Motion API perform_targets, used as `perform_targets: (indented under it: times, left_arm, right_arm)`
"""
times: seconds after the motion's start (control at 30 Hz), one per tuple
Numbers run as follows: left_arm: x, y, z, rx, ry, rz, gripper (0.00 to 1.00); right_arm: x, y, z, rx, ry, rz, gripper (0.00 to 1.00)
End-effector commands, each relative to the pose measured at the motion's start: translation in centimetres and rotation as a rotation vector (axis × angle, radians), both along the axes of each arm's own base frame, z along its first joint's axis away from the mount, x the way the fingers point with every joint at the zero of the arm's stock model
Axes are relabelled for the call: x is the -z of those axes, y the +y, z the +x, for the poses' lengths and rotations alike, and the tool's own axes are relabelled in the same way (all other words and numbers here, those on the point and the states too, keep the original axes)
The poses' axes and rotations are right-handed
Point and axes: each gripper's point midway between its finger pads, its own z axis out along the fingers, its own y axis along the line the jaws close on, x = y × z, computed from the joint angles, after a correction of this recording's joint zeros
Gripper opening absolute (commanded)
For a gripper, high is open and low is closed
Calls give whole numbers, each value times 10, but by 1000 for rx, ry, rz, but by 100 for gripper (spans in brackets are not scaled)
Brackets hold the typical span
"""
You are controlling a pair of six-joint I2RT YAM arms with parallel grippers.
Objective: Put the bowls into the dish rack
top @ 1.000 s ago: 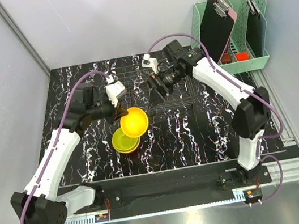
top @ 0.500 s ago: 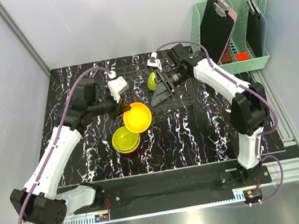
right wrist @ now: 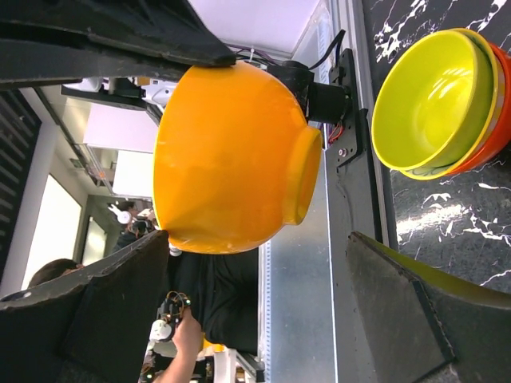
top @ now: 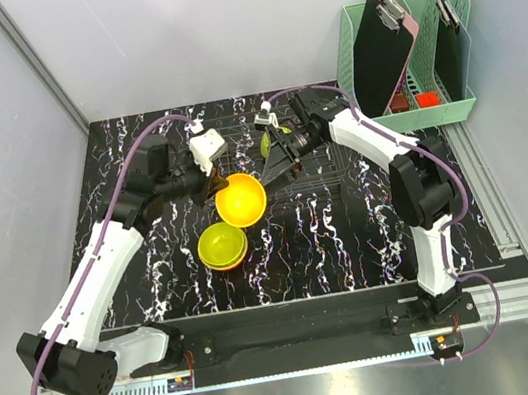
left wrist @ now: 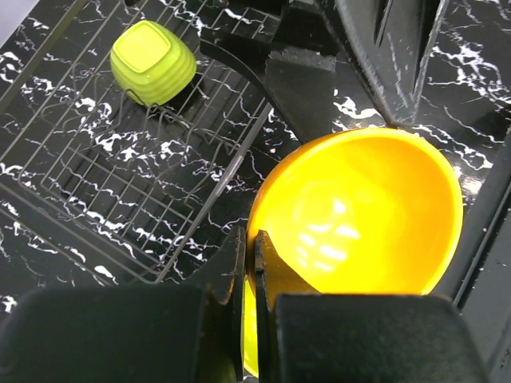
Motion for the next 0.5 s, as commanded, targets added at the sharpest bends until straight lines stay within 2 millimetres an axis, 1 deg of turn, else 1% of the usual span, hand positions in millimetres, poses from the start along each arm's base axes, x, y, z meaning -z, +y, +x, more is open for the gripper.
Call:
perform_targets:
  times: [0.0, 0.07, 0.17, 0.47]
  left_arm:
    - [-35, -3, 16, -39, -123, -41, 0]
    - [-33, -5, 16, -37, -119, -38, 0]
    - [-31, -6, 17, -34, -114, -37, 0]
    - [-25, -11, 17, -22, -101, -29, 0]
  right_arm:
    - [-26, 5, -9, -67, 10, 91, 100]
    - [-32, 6, -10, -84, 20, 110, 100]
    - [-36, 8, -12, -104, 30, 128, 100]
    - [-43, 7, -15, -133, 44, 162, 100]
